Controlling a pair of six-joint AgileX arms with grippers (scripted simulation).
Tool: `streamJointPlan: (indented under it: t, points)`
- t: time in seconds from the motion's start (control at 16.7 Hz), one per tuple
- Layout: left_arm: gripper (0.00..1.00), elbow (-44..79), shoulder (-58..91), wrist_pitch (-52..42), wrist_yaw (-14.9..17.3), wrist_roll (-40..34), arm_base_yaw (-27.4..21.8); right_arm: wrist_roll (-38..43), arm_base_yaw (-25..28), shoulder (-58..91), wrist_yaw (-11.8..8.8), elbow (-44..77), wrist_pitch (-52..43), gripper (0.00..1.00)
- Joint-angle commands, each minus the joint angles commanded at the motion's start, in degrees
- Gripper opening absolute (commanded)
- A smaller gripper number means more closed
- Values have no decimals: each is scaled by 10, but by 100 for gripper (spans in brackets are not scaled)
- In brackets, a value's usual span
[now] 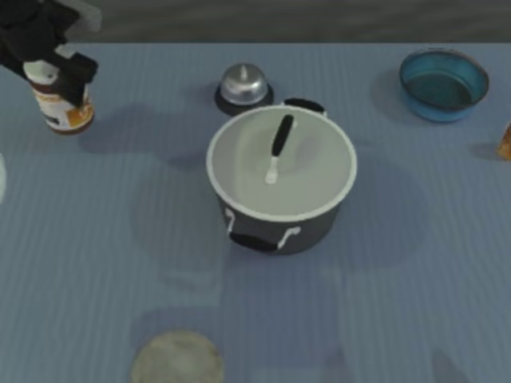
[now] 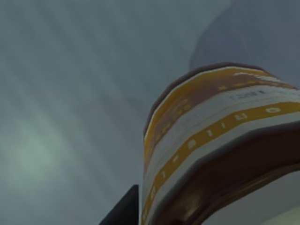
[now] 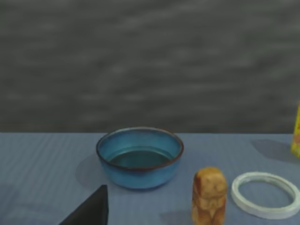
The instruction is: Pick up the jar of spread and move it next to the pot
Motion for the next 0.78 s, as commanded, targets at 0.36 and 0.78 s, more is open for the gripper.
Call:
streamJointPlan:
  t: [0.36, 0.78]
  points:
    - [0, -313, -195, 82, -2, 0, 5, 0, 0, 0, 0, 0, 0, 100]
    - [0, -582, -388, 163, -5, 1, 11, 0, 0, 0, 0, 0, 0, 100]
